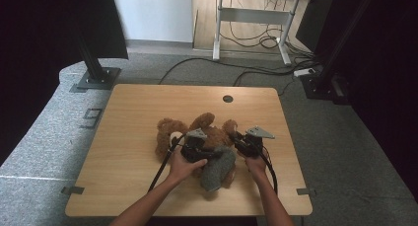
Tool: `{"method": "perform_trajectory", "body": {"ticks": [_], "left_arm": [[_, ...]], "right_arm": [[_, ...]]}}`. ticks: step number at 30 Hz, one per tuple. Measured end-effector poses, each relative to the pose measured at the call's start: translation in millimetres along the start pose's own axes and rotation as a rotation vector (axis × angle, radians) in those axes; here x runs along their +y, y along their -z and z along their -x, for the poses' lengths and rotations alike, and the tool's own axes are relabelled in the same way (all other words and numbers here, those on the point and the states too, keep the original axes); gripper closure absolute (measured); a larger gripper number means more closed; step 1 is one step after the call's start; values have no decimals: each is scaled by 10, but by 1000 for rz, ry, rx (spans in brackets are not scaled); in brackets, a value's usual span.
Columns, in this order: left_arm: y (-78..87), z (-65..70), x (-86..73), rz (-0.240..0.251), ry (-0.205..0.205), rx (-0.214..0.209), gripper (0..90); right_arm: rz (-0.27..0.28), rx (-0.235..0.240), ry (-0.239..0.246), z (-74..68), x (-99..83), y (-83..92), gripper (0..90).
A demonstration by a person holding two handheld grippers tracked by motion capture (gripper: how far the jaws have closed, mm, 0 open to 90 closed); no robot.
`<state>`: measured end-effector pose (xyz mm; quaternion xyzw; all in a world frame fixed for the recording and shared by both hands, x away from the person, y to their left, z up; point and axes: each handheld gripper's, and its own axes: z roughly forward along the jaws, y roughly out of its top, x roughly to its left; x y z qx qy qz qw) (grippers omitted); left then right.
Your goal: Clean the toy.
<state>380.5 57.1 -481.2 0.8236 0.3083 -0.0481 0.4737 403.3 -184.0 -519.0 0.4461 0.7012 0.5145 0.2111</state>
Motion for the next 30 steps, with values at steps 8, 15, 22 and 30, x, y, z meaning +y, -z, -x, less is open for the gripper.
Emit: {"method": "perform_trajectory", "body": {"ticks": [8, 15, 22, 30], "left_arm": [[-67, -19, 25, 0, 10, 24, 785], [-21, -64, 60, 4, 12, 60, 789], [156, -130, 60, 41, 18, 97, 792], [583, -400, -61, 94, 69, 160, 792]], "right_arm": [[1, -2, 5, -4, -1, 2, 742], [4, 0, 7, -2, -3, 16, 743], [5, 3, 8, 5, -9, 29, 743], [7, 3, 6, 25, -15, 38, 742]]}}
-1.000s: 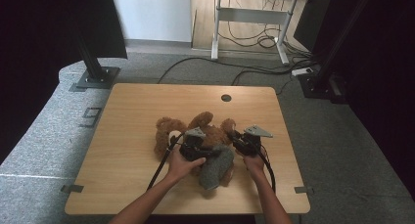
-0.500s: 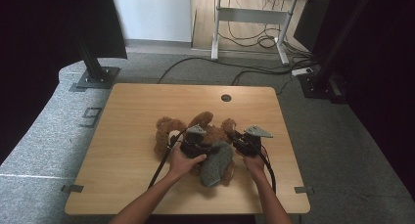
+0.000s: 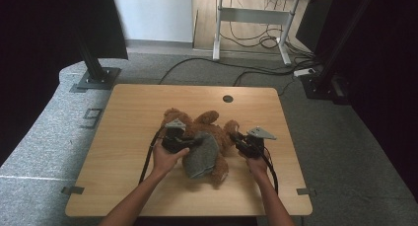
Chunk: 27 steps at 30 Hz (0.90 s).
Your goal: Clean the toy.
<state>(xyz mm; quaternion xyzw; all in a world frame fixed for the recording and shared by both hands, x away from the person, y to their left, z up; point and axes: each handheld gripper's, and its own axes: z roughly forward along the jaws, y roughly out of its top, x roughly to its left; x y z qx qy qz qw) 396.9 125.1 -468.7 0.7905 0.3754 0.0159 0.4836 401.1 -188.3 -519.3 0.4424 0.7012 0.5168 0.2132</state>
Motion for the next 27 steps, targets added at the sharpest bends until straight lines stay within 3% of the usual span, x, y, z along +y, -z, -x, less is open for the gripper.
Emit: {"method": "perform_trajectory", "body": {"ticks": [5, 6, 10, 15, 19, 27], "left_arm": [[264, -313, -143, 21, 57, 53, 792], [264, -313, -143, 21, 57, 53, 792], [440, -537, -274, 49, 116, 49, 790], [525, -594, -336, 58, 118, 59, 790], [629, -707, -427, 67, 149, 76, 790], [618, -798, -546, 53, 181, 70, 790]], "right_arm": [[1, 0, 0, 4, -4, -9, 742], [1, 0, 0, 4, -4, -9, 742], [4, 4, -2, 12, -8, -16, 742], [3, 4, -2, 18, -9, -23, 742], [2, 2, -7, 39, -13, -32, 742], [7, -8, -5, 28, -1, -35, 725]]}}
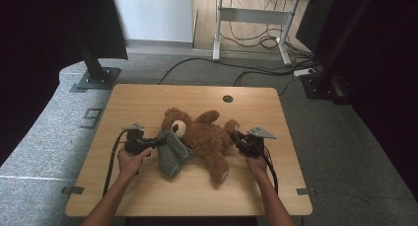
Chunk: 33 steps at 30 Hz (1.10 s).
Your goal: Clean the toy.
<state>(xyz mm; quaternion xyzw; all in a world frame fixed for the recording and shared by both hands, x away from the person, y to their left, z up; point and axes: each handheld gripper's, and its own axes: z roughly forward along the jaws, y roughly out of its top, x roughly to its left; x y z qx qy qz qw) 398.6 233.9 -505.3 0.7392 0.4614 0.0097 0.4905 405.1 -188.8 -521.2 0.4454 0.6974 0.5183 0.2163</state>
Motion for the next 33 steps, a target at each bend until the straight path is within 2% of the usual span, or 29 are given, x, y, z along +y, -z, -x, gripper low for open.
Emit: {"method": "perform_trajectory", "body": {"ticks": [6, 10, 13, 16, 19, 21, 22, 24, 25, 26, 31, 33], "left_arm": [[-46, 0, -19, -20, 0, -11, 789], [-68, 8, -28, -30, -3, -12, 789], [-79, 12, -38, -38, -7, -15, 789], [-81, 13, -44, -39, -4, -18, 789], [-76, 13, -48, -38, -3, -20, 789], [-76, 7, -53, -39, -1, -21, 789], [-76, 5, -55, -40, -1, -21, 789], [-75, -2, -60, -41, 1, -23, 788], [-75, -4, -64, -41, 3, -23, 788], [-75, -5, -66, -40, 5, -22, 788], [-78, -13, -73, -40, 6, -27, 788], [-77, -13, -74, -41, 5, -28, 788]], "right_arm": [[25, 3, 2, -3, 76, 77, 697], [38, -4, -3, -13, 139, 139, 613], [69, 3, -9, -40, 246, 203, 545], [111, 6, -18, -121, 458, 255, 465], [105, 24, -12, -173, 554, 228, 444], [59, 51, 3, -302, 704, 73, 395], [59, 51, 3, -302, 704, 73, 395], [12, 71, -5, -387, 765, -111, 344], [12, 71, -5, -387, 765, -111, 344], [-11, 79, -9, -416, 781, -200, 314], [-87, 69, -59, -520, 818, -540, 246], [-102, 59, -67, -529, 823, -593, 235]]}}
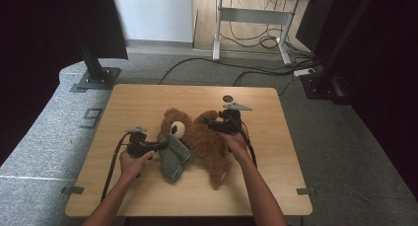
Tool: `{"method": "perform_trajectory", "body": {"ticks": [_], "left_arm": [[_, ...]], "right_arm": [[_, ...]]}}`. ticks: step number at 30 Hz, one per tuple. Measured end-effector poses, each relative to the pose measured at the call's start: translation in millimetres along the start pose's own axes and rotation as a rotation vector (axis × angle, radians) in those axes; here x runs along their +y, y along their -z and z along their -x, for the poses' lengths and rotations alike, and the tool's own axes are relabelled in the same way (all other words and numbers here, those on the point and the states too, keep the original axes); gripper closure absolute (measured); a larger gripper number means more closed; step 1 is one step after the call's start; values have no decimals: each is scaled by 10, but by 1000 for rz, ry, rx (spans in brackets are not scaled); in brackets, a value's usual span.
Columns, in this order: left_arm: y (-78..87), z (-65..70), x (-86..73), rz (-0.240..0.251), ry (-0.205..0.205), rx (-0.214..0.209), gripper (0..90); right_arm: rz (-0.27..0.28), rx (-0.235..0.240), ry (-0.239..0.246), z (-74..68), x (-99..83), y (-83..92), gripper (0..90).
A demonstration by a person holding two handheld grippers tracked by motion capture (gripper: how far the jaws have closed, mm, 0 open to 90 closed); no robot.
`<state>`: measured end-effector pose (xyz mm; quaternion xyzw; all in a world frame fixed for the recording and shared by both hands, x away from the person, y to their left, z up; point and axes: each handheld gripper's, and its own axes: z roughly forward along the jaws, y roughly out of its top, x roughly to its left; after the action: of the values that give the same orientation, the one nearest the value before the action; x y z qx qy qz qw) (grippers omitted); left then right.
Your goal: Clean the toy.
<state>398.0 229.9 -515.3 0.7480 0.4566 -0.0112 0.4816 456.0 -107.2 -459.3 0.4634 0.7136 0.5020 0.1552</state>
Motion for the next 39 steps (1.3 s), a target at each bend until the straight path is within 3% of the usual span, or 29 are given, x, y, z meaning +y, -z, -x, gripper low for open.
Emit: {"method": "perform_trajectory", "body": {"ticks": [4, 6, 7, 9, 13, 15, 23, 28, 33, 39], "left_arm": [[2, 3, -5, -1, -1, 0, 788], [-1, 1, -10, -2, 0, -1, 788], [-4, 1, -15, -3, 1, -2, 789], [-5, 1, -19, -5, 1, -4, 789], [3, 17, -30, -8, 4, -11, 789], [35, 38, -19, 1, 8, -31, 788], [205, 108, 64, 47, 1, -52, 788], [277, 207, 134, 63, -18, -82, 787], [345, 381, 239, 88, -52, -118, 785], [426, 477, 346, 126, -66, -151, 784]], "right_arm": [[-42, -30, -24, -6, 31, -179, 262], [-56, -38, -1, -27, 24, -252, 394], [-72, -62, 31, -56, 3, -305, 502], [-81, -61, 44, -60, -6, -327, 535], [-65, -19, 13, -19, -12, -330, 641], [-43, 5, 47, -25, -5, -297, 675], [11, 80, 96, -103, -21, -153, 696], [78, 138, 61, -70, -78, 10, 701], [110, 162, 45, -20, -25, 76, 706], [144, 191, 74, -25, 43, 128, 709]]}}
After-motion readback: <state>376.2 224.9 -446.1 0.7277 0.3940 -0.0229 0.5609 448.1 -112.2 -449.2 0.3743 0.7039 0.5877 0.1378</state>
